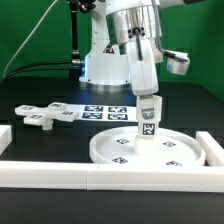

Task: Assemble round table

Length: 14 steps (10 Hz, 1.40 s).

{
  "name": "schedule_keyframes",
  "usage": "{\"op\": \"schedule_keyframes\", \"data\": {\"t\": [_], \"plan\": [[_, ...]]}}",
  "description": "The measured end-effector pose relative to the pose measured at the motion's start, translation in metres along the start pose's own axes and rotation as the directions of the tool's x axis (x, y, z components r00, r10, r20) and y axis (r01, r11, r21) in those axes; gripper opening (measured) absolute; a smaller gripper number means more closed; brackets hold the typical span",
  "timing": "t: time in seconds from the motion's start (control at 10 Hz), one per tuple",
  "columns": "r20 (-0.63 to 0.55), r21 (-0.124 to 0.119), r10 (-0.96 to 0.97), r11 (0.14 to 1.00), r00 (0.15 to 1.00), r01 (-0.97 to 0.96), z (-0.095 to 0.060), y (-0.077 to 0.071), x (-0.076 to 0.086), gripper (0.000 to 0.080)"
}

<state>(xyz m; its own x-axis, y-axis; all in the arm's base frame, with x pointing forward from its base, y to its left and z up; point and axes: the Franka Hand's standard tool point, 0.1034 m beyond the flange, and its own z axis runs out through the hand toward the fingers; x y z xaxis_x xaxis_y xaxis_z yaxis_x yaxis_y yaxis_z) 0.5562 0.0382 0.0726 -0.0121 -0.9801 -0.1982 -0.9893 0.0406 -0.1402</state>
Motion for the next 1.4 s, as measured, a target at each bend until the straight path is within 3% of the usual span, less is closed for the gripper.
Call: {"op": "schedule_keyframes", "data": {"t": [0.5, 0.6, 0.7, 0.9, 1.3, 1.4], "plan": [[0.001, -0.003, -0.368, 0.930, 0.930, 0.368, 0.000, 0.000, 0.000, 0.0649], [0.009, -0.023, -0.469, 0.883, 0.883, 0.469, -0.001, 0.000, -0.003, 0.0649], [-0.005, -0.044, -0.613, 0.790, 0.790, 0.612, -0.002, -0.003, -0.008, 0.0649], [0.012, -0.058, -0.748, 0.662, 0.664, 0.747, -0.003, -0.003, -0.011, 0.0649], [0.029, -0.054, -0.923, 0.383, 0.385, 0.922, -0.002, -0.003, -0.009, 0.0649], [0.052, -0.054, -0.958, 0.278, 0.281, 0.959, -0.002, -0.002, -0.009, 0.0649]]}}
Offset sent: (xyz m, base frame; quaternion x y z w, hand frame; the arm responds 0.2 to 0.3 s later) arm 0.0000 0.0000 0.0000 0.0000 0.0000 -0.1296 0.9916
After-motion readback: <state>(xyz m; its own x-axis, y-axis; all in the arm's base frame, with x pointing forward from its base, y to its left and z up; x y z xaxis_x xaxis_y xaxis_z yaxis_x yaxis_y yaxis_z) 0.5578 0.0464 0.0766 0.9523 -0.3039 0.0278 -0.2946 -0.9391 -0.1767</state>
